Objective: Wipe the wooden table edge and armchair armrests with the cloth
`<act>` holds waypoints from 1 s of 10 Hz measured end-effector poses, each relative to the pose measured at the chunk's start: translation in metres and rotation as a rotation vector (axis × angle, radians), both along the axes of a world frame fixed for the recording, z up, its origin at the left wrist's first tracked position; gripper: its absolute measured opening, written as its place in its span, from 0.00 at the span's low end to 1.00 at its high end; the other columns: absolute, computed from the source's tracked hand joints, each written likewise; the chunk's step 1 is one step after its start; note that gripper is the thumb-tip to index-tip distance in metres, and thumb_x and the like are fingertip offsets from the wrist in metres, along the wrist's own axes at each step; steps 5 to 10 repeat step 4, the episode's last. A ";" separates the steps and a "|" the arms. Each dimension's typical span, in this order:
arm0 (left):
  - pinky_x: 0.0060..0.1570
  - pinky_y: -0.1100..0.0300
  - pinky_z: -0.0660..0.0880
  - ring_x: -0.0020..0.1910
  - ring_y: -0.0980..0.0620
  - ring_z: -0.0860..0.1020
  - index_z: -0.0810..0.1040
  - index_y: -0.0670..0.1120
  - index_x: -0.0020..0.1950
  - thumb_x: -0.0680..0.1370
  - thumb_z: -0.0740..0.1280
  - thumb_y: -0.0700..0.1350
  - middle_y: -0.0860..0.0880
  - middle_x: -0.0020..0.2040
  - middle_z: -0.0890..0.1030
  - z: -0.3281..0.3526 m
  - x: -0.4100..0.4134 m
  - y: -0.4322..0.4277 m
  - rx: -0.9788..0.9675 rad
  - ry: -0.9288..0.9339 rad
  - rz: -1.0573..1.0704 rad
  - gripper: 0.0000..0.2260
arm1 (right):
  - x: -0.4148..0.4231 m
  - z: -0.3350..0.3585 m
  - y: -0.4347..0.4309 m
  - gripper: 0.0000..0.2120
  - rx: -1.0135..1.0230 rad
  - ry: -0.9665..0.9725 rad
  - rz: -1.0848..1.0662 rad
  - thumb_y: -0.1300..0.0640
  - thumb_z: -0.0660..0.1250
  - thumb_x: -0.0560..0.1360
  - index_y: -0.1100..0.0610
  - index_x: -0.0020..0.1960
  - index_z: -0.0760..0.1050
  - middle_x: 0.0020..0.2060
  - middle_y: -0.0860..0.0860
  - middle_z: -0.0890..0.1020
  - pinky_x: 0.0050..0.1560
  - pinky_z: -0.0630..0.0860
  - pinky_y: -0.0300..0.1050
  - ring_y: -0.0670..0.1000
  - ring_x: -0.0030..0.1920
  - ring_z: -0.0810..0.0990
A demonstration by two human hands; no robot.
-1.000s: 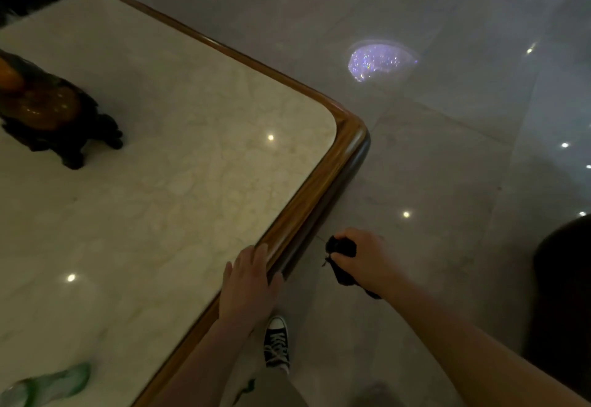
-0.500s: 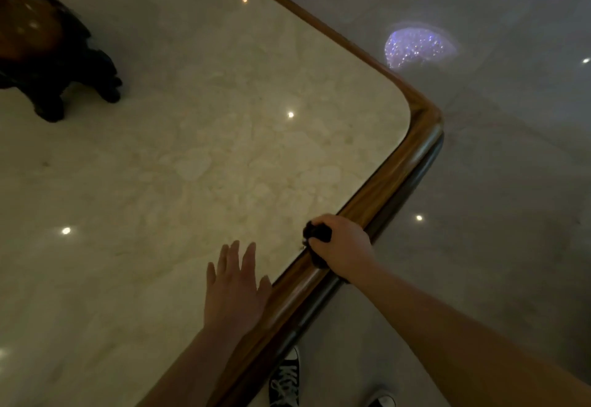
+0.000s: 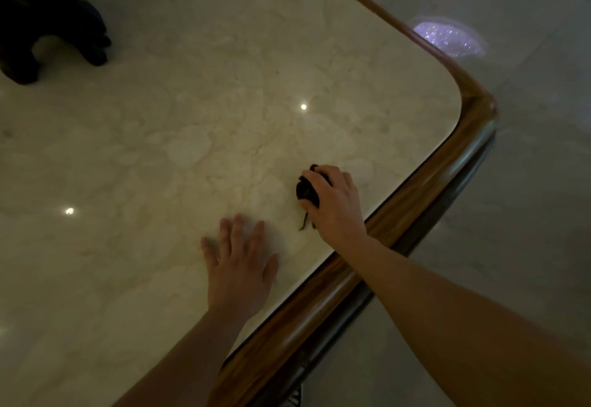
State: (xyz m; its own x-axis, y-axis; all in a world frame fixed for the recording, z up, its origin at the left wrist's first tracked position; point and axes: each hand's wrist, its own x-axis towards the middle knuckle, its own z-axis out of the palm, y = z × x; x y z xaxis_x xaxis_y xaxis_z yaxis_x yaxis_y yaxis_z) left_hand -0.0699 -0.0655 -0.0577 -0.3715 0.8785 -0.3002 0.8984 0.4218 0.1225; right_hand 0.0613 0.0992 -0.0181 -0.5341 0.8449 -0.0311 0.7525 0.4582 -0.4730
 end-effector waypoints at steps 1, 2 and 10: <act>0.72 0.30 0.48 0.79 0.37 0.46 0.55 0.51 0.80 0.79 0.46 0.65 0.41 0.80 0.53 -0.003 0.000 0.000 -0.013 0.010 -0.009 0.32 | 0.004 -0.004 0.001 0.27 -0.035 -0.029 -0.006 0.46 0.72 0.75 0.53 0.71 0.72 0.70 0.55 0.71 0.66 0.68 0.61 0.61 0.67 0.69; 0.71 0.29 0.49 0.79 0.36 0.48 0.56 0.51 0.80 0.79 0.49 0.65 0.40 0.80 0.54 -0.004 0.000 0.001 -0.017 0.028 -0.017 0.32 | 0.011 -0.005 0.000 0.29 -0.037 -0.027 -0.022 0.44 0.72 0.74 0.54 0.70 0.72 0.68 0.54 0.73 0.65 0.69 0.59 0.60 0.66 0.70; 0.72 0.31 0.48 0.79 0.37 0.48 0.55 0.53 0.79 0.78 0.49 0.67 0.42 0.80 0.54 0.001 0.001 0.005 -0.050 0.035 0.008 0.33 | 0.023 -0.003 0.000 0.28 -0.051 -0.077 -0.017 0.43 0.70 0.76 0.54 0.72 0.70 0.68 0.53 0.72 0.65 0.72 0.58 0.59 0.66 0.70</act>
